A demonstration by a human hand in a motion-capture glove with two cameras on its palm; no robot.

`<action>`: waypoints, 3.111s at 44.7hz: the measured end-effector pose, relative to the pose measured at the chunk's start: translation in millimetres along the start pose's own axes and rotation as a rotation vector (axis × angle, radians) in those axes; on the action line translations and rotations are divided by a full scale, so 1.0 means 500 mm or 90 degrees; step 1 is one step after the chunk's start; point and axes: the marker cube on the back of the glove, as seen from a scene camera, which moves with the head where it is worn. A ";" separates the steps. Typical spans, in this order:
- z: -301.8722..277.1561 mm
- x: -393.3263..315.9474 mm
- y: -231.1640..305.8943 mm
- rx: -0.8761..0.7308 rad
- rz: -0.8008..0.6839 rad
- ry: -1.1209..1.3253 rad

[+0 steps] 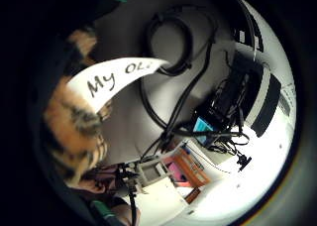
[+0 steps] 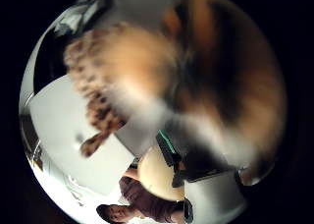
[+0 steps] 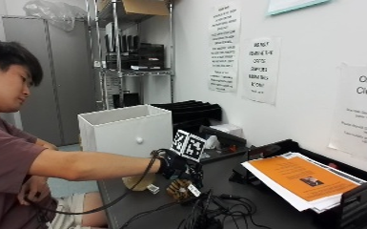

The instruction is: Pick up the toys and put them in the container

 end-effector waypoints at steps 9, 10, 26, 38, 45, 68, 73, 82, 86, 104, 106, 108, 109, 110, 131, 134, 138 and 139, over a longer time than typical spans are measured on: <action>0.015 0.013 -0.027 0.132 0.013 0.024; 0.014 0.013 -0.027 0.138 0.012 0.025; -0.129 0.003 0.064 0.180 -0.015 -0.040; -0.405 0.024 0.241 0.310 0.009 -0.059; -0.521 -0.022 0.328 0.369 -0.013 -0.024; -0.608 -0.632 0.376 0.401 -0.297 0.064; -0.566 -0.805 0.370 0.419 -0.437 0.046; -0.475 -0.852 0.344 0.250 -0.402 0.136; -0.471 -0.847 0.338 0.244 -0.420 0.134; -0.549 -0.677 0.347 0.253 -0.276 0.160; -0.559 -0.624 0.356 0.258 -0.252 0.160; -0.569 -0.567 0.367 0.266 -0.228 0.158; -0.574 -0.537 0.372 0.270 -0.216 0.156; -0.579 -0.508 0.378 0.273 -0.202 0.153; -0.366 -0.118 0.397 0.237 -0.135 0.111; -0.256 -0.109 0.366 0.201 -0.171 0.091; -0.094 -0.112 0.323 0.133 -0.207 0.079; -0.054 -0.114 0.313 0.113 -0.213 0.081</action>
